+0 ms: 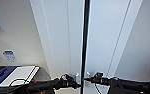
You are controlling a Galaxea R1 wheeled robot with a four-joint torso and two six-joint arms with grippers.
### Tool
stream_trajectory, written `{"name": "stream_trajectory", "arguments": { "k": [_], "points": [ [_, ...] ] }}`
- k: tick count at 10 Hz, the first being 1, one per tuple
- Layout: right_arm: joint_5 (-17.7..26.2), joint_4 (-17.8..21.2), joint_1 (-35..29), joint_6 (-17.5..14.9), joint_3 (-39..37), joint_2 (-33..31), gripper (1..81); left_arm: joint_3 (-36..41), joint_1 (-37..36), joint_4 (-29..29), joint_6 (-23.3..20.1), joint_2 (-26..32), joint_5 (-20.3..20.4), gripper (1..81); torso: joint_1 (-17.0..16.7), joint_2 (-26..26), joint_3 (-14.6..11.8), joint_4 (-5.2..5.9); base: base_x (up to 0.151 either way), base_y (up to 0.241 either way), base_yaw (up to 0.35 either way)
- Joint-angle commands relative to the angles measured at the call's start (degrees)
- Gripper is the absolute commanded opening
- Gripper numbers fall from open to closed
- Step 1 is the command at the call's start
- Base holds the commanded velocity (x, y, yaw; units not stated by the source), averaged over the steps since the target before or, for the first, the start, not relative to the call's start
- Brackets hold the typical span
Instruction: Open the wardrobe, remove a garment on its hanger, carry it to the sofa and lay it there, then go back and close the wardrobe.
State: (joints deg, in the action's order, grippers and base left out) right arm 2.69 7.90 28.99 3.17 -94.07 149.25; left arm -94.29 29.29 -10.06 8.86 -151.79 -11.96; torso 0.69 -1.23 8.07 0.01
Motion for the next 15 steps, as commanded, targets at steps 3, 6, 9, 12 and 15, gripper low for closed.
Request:
{"name": "stream_trajectory", "arguments": {
  "k": [3,6,9,12,15],
  "points": [
    [3.8,1.1,-4.2,1.0,8.3,-0.2,81.1,11.2,-4.9,-0.3,-0.4,-0.7,3.3,81.1,0.0,0.0,0.0,0.00,0.000,0.000,0.000],
    [2.4,1.0,-2.6,0.5,11.2,-0.1,81.1,14.4,-3.7,-0.7,-0.4,-0.9,6.1,81.1,0.0,0.0,0.0,0.00,0.000,0.000,0.000],
    [2.4,0.9,-0.1,0.4,13.3,-0.4,81.1,16.5,-2.0,-0.8,-0.5,-0.4,6.2,81.1,0.0,0.0,0.0,0.00,0.000,0.000,0.000],
    [2.3,0.6,1.2,0.4,15.4,-3.2,81.1,20.8,-0.1,-1.9,-0.5,3.2,6.2,81.1,0.0,0.0,-0.1,0.00,0.000,0.000,0.000],
    [2.0,0.5,2.7,0.4,18.0,-6.2,81.1,23.5,1.8,-2.3,-0.5,6.0,6.2,81.1,0.0,0.0,-0.1,0.00,0.000,0.000,0.000]
  ]
}}
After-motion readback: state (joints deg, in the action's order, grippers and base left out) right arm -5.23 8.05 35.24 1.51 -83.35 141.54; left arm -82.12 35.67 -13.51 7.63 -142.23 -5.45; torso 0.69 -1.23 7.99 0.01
